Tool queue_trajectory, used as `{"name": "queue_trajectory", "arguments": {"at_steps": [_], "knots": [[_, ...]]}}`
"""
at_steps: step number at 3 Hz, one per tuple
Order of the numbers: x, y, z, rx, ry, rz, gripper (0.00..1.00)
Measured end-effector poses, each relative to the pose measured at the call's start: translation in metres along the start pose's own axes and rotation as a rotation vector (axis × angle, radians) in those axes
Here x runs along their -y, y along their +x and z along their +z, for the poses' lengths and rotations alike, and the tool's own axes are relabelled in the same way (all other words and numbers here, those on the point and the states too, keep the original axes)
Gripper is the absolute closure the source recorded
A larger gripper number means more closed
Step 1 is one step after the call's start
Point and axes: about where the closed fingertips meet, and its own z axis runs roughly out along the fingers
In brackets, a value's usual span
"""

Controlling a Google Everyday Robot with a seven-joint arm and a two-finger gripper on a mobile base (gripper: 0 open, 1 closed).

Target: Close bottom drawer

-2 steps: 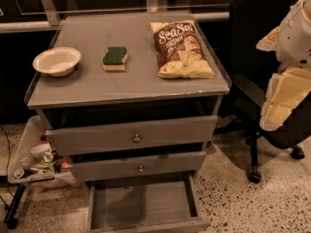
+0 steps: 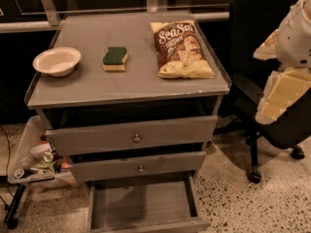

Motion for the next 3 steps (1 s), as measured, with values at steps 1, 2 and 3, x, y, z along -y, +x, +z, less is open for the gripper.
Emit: {"name": "queue_trajectory", "arguments": {"at_steps": [1,2,3], "knots": [[0.0000,0.0000,0.0000,0.000,0.000,0.000,0.41],[0.0000,0.0000,0.0000,0.000,0.000,0.000,0.65],[0.0000,0.0000,0.0000,0.000,0.000,0.000,0.88]]}}
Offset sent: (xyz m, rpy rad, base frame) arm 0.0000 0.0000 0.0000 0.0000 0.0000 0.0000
